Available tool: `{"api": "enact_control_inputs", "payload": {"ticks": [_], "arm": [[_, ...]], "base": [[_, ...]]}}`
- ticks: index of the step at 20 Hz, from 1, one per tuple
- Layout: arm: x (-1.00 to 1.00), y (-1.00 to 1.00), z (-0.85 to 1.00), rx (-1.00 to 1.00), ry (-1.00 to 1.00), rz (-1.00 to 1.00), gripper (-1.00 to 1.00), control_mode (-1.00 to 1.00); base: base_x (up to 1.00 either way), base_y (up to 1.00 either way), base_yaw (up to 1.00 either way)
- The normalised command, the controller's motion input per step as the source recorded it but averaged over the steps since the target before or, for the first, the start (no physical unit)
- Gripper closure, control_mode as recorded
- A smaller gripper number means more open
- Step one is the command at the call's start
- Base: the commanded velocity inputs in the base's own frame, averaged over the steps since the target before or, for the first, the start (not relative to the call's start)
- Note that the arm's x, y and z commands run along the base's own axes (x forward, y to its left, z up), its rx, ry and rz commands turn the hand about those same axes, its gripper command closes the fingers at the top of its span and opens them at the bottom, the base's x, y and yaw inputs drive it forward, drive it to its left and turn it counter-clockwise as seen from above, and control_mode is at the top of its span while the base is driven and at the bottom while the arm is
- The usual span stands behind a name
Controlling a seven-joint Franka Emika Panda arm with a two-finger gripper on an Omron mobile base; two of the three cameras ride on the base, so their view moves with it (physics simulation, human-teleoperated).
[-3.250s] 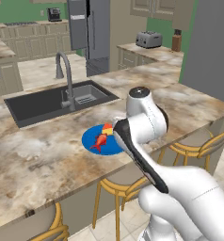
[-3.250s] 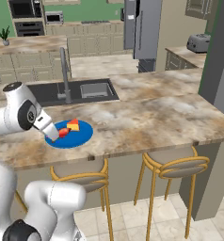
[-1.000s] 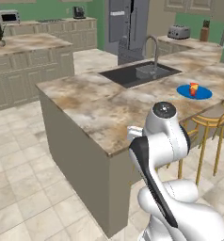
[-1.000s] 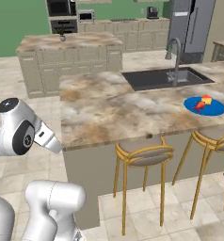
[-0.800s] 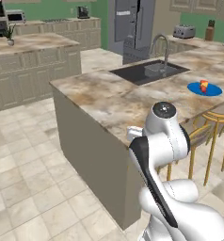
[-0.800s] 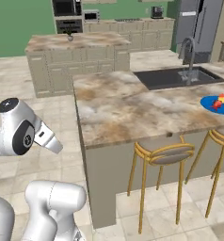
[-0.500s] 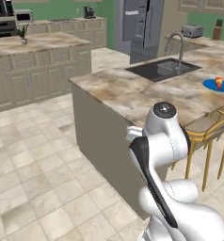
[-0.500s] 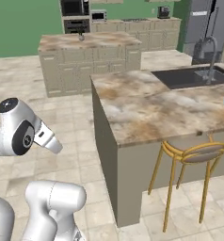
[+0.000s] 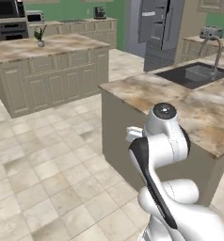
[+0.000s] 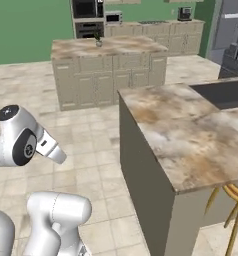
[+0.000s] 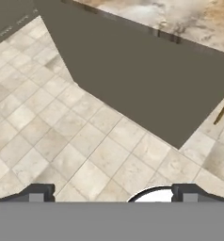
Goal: Take the cheese, fish, and corn from the fridge and place them on the plate on the dining counter to create an appetizer plate.
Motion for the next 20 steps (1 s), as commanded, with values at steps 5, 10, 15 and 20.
{"api": "enact_control_inputs", "payload": {"ticks": [5, 10, 15, 20], "arm": [[0.0, 0.0, 0.0, 0.0, 0.0, 0.0, -1.0, 1.0], [0.0, 0.0, 0.0, 0.0, 0.0, 0.0, -1.0, 1.0], [0.0, 0.0, 0.0, 0.0, 0.0, 0.0, -1.0, 1.0], [0.0, 0.0, 0.0, 0.0, 0.0, 0.0, -1.0, 1.0]], "base": [[1.0, 1.0, 0.0], [1.0, 1.0, 0.0], [1.0, 0.98, 0.0], [1.0, 0.53, -0.02]]}}
